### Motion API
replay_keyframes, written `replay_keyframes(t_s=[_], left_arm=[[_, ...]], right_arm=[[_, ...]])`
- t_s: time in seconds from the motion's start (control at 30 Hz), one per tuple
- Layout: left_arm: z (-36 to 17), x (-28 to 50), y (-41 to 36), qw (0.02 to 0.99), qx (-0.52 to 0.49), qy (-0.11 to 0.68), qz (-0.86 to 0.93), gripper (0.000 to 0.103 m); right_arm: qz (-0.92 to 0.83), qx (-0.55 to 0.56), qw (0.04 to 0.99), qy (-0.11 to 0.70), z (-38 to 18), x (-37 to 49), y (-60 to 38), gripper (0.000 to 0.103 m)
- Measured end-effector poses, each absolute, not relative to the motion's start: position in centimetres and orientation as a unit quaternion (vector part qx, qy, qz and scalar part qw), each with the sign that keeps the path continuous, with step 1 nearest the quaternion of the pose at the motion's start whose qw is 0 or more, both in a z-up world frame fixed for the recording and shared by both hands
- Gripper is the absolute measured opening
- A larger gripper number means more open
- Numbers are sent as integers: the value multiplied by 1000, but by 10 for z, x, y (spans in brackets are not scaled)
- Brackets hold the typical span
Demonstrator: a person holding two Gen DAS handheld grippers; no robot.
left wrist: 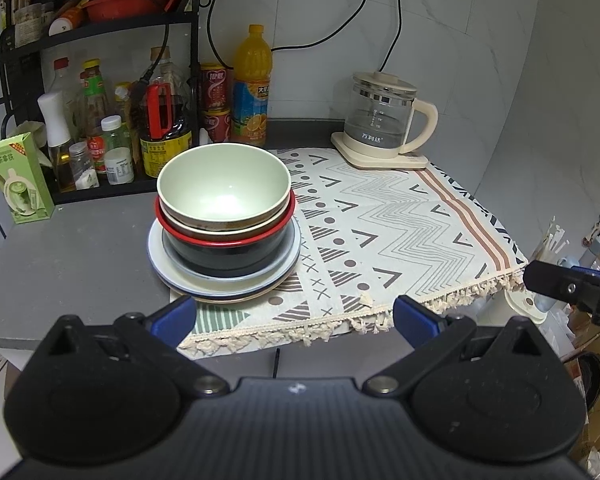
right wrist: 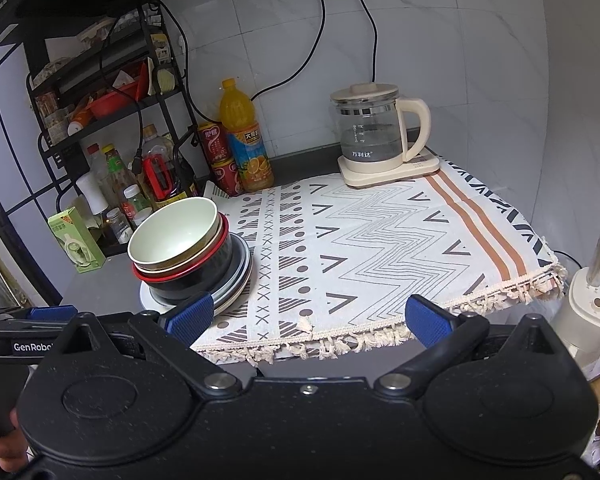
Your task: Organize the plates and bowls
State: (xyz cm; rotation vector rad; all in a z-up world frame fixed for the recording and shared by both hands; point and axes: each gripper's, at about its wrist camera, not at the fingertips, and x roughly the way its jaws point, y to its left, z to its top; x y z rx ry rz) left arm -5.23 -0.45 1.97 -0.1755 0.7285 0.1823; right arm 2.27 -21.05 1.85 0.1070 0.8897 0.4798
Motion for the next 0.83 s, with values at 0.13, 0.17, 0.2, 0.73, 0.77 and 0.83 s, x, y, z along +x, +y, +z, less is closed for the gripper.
replay_keyframes(t_s=[0.13,0.17,0.2,0.73,0.77,0.83], left_arm=[[20,-53,-6,926,-85,356,89,103],[20,-53,-8,926,-84,357,90,103],[20,-53,-8,926,-84,357,90,103],[26,-54,-15,924,-75,363,89,103],[28,-55,-16,924,-74,363,92,103],[30,-55,-16,924,-73,363,98,103]], right_arm=[[229,52,873,427,19,23,-211,103],[229,52,873,427,19,22,-211,103],[229,52,873,427,19,22,-211,103],[225,68,870,434,21,23,-222,103],[225,71,869,434,22,23,-222,103],[229,69,869,434,24,23,-223,103]])
